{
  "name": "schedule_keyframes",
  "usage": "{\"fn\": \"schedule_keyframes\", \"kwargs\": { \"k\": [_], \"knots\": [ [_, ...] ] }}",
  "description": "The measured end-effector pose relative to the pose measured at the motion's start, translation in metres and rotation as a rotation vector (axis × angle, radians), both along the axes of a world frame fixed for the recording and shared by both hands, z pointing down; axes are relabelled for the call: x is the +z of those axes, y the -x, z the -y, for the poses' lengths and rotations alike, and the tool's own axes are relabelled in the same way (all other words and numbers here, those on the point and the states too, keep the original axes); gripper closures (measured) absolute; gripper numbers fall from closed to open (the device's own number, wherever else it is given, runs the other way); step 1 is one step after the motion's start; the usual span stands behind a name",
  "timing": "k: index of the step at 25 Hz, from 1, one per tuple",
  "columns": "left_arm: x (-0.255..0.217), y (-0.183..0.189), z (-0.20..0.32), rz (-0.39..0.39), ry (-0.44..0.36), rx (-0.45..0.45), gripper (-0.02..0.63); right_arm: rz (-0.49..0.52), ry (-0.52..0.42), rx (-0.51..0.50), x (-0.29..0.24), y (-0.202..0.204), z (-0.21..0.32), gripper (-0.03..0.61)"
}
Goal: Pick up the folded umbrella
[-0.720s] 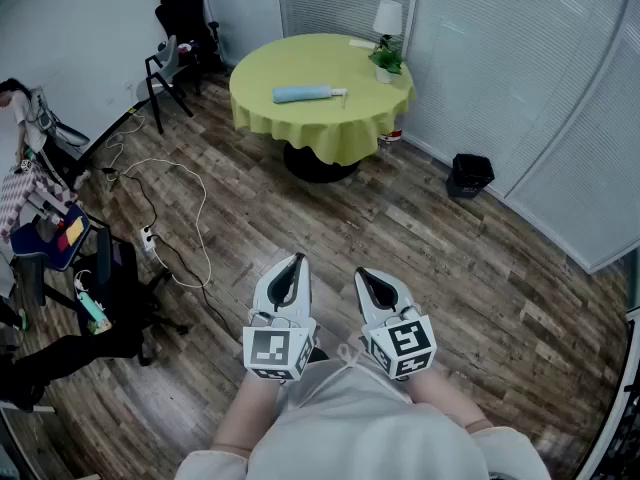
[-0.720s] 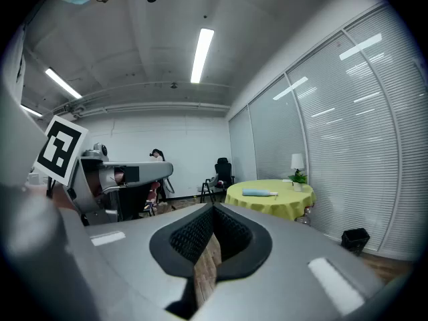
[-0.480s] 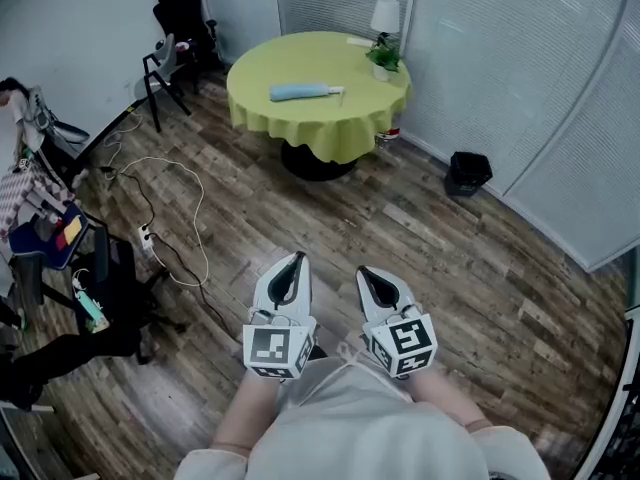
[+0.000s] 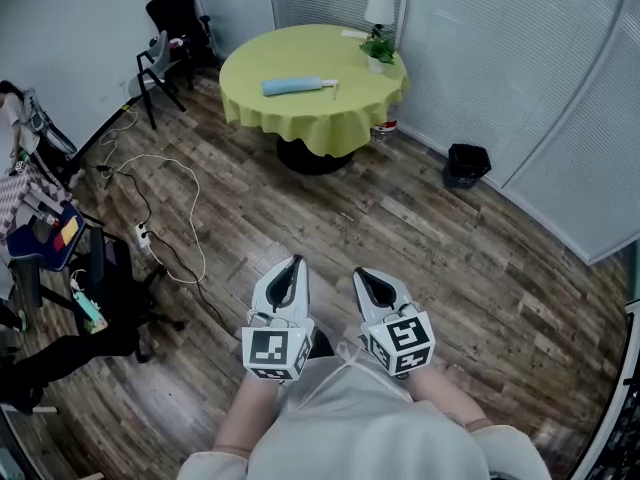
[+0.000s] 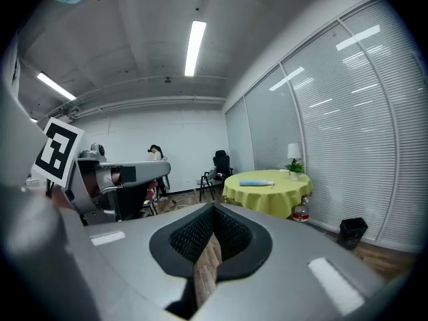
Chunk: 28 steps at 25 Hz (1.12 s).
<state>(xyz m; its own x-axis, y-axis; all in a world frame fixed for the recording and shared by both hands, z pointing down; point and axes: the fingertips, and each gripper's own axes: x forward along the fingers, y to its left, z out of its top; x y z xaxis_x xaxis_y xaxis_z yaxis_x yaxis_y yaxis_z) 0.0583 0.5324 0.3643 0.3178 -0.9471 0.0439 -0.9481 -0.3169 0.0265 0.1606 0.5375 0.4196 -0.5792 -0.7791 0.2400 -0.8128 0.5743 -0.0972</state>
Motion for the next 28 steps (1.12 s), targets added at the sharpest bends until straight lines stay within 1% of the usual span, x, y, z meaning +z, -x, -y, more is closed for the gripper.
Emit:
{"fn": "schedule_keyframes", "kwargs": {
  "k": [2,6,10,13,17,21,25,28],
  "knots": [
    [0.006,0.003,0.010,-0.004,0.014,-0.003,0.607,0.003,0.012,0.001,0.004,0.001,0.008,0.580],
    [0.013,0.017,0.036,-0.049,0.033,-0.009,0.607,0.006,0.026,0.005,0.011,0.007,0.027,0.580],
    [0.020,0.031,0.071,-0.039,0.042,0.007,0.607,-0.001,0.041,0.029,0.018,0.017,0.060,0.580],
    [0.025,0.048,0.105,-0.044,0.055,0.016,0.607,-0.006,0.053,0.047,0.021,0.034,0.094,0.580],
    [0.026,0.085,0.164,-0.057,0.073,0.025,0.607,-0.024,0.059,0.055,0.017,0.071,0.151,0.580],
    [0.023,0.125,0.229,-0.061,0.090,0.055,0.607,-0.025,0.064,0.085,0.010,0.111,0.214,0.580],
    [0.019,0.168,0.288,-0.052,0.092,0.067,0.607,-0.030,0.068,0.100,0.006,0.148,0.273,0.580],
    [0.019,0.201,0.323,-0.056,0.090,0.065,0.607,-0.038,0.070,0.115,0.005,0.174,0.310,0.580]
  ]
}}
